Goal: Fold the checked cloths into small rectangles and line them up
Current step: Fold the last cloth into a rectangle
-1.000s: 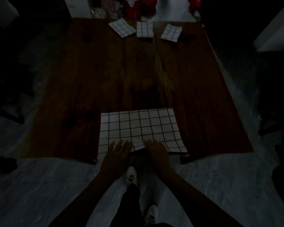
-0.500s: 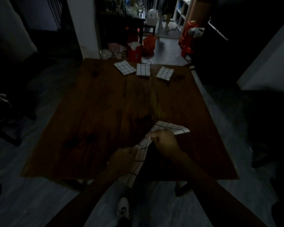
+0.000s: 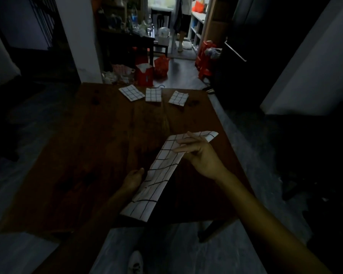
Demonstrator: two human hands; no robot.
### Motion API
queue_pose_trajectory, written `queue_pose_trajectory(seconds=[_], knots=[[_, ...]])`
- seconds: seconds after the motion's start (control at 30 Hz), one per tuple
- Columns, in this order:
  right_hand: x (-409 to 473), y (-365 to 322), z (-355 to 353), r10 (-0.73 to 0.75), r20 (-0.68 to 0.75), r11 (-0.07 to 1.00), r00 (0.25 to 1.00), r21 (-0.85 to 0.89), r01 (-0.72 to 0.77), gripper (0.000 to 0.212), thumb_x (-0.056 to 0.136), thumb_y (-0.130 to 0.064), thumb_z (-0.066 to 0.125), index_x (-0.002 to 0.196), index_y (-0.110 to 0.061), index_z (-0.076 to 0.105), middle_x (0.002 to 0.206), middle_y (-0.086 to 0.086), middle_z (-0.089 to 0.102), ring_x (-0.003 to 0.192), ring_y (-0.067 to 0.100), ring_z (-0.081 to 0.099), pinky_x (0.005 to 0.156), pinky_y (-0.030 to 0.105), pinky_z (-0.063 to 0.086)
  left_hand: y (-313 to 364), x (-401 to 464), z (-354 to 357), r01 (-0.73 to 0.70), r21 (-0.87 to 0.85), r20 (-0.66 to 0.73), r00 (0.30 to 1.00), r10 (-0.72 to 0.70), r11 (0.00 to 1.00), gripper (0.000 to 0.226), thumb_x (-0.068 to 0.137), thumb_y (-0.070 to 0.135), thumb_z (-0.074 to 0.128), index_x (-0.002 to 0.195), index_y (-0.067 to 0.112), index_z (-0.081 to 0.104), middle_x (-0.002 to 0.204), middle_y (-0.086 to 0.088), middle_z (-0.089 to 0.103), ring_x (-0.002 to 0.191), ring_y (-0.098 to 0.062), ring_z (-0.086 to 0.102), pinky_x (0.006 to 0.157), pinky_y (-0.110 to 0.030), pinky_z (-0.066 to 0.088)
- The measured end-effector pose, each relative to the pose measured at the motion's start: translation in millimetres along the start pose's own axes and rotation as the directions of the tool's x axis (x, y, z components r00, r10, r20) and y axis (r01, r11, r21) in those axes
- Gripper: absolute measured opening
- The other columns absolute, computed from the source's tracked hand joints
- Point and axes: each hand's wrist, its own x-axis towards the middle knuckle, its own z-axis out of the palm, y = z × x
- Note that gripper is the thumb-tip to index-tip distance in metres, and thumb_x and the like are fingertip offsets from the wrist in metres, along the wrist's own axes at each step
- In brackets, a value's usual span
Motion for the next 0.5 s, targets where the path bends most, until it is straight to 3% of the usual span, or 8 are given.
queue_pose_trajectory(seconds=[0.1,0.17,0.27,0.33,0.4,0.5], knots=[[-7.9,3.2,-4.7,0.021,-0.016,0.999,1.0,0.025,-0.021,0.035,0.085,-0.006,0.065,0.104,-0.035,0.069,0.128,-0.011,0.058,0.141,0.014,0.025,0.116,0.054,0.009,-1.8,-4.9,10.1,0.067,-0.102,0.113,0.992,-0.055,0.993,0.026,0.095,0.028,0.05,0.102,0.006,0.062,0.108,-0.017,0.062,0.103,-0.032,0.057,0.093,-0.041,0.045],[-12.8,6.9,-7.6,0.032,-0.03,0.999,0.999,0.015,-0.032,0.035,0.084,-0.006,0.065,0.104,-0.035,0.068,0.128,-0.01,0.059,0.14,0.014,0.027,0.116,0.05,0.01,-7.8,1.6,13.1,0.026,-0.105,0.118,0.993,-0.014,0.994,0.012,0.09,0.02,0.058,0.097,0.014,0.065,0.115,-0.019,0.062,0.106,-0.035,0.057,0.095,-0.048,0.045],[-18.3,12.1,-13.3,0.019,-0.065,0.999,0.998,0.04,-0.016,0.033,0.083,-0.003,0.065,0.106,-0.027,0.069,0.124,-0.008,0.061,0.131,0.003,0.039,0.117,0.033,0.017,-6.4,2.7,13.5,-0.07,-0.237,-0.003,0.997,0.072,0.969,0.016,0.088,0.012,0.061,0.103,0.014,0.064,0.119,-0.011,0.06,0.109,-0.029,0.055,0.091,-0.044,0.048],[-21.2,15.0,-16.2,0.002,-0.094,0.993,0.996,0.119,0.009,0.03,0.082,0.003,0.064,0.106,-0.014,0.069,0.116,0.002,0.066,0.113,-0.006,0.054,0.109,0.02,0.033,-0.2,-6.1,12.1,-0.142,-0.266,-0.084,0.989,0.124,0.953,0.023,0.09,0.009,0.058,0.113,0.01,0.061,0.114,-0.006,0.057,0.106,-0.023,0.052,0.083,-0.035,0.047],[-22.9,16.5,-16.5,0.052,-0.102,0.981,0.993,0.194,-0.032,0.028,0.084,0.007,0.061,0.105,-0.008,0.07,0.111,0.005,0.069,0.104,-0.001,0.062,0.097,0.022,0.047,0.6,-8.4,11.1,-0.204,-0.263,-0.131,0.976,0.174,0.943,0.028,0.091,0.009,0.056,0.118,0.009,0.058,0.116,-0.005,0.055,0.108,-0.022,0.051,0.087,-0.035,0.045],[-18.7,20.7,-12.4,0.123,-0.117,0.975,0.986,0.2,-0.098,0.026,0.086,0.004,0.061,0.105,-0.01,0.07,0.107,0.0,0.07,0.099,0.007,0.066,0.09,0.027,0.053,-0.7,-7.7,11.7,-0.297,-0.178,-0.227,0.94,0.255,0.938,0.034,0.09,0.005,0.056,0.123,0.008,0.054,0.126,-0.01,0.054,0.116,-0.024,0.05,0.092,-0.036,0.044]])
